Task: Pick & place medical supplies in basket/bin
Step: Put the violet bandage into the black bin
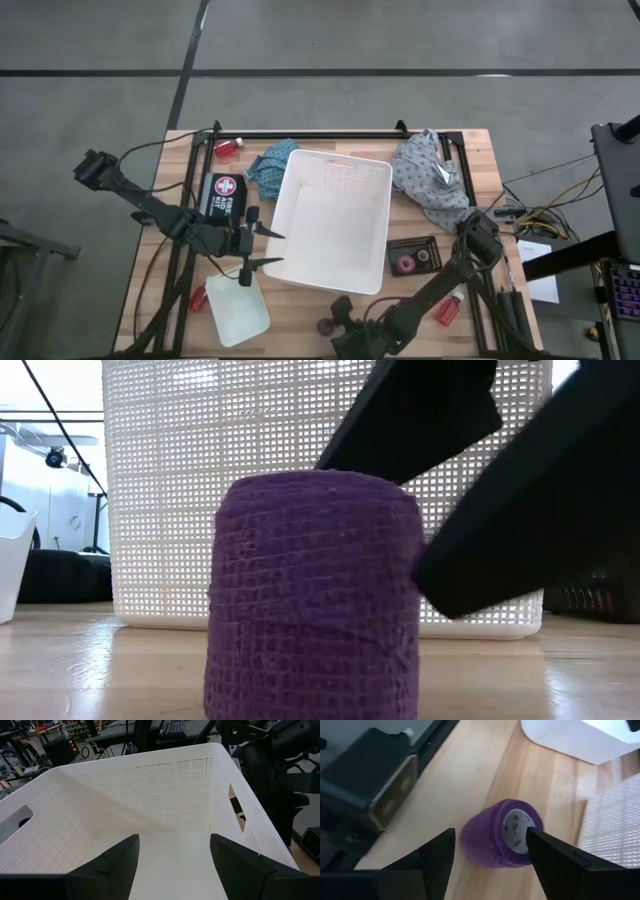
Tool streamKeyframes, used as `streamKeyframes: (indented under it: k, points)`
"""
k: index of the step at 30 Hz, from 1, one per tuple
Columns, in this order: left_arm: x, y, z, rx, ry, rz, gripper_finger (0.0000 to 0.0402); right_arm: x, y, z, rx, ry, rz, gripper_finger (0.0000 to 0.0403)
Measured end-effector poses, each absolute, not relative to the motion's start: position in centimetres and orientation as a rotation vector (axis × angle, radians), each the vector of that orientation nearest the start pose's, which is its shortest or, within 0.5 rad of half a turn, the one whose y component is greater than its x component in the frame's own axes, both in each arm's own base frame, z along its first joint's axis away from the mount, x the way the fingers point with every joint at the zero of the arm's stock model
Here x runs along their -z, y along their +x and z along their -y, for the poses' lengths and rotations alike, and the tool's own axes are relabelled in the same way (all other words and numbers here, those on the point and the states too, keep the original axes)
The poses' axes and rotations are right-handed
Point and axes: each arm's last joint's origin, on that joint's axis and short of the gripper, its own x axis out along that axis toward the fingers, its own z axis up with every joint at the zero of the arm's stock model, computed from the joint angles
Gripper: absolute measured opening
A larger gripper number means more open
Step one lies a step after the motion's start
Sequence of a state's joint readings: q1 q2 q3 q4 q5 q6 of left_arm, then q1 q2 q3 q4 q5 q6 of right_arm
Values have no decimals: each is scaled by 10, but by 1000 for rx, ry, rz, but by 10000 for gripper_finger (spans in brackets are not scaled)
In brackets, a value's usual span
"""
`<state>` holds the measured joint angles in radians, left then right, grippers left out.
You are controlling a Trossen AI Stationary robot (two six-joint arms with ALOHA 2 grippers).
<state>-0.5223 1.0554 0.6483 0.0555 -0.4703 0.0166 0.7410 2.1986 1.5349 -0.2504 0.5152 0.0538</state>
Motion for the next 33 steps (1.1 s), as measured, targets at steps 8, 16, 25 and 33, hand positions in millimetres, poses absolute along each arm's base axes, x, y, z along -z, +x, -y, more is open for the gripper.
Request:
streamKeyframes:
  k: [8,16,25,33]
  points:
    - [-259,203,102,54,184,-309,249,-136,351,-301,-205,-486,-754,218]
    - [-259,203,102,54,184,-309,249,-132,352,-302,-199,-495,-758,201]
    - [-259,203,102,54,184,-309,249,-135,351,-300,-201,-495,-764,140]
    - [-259,203,102,54,184,-309,249,-134,349,-300,-215,-493,-777,69]
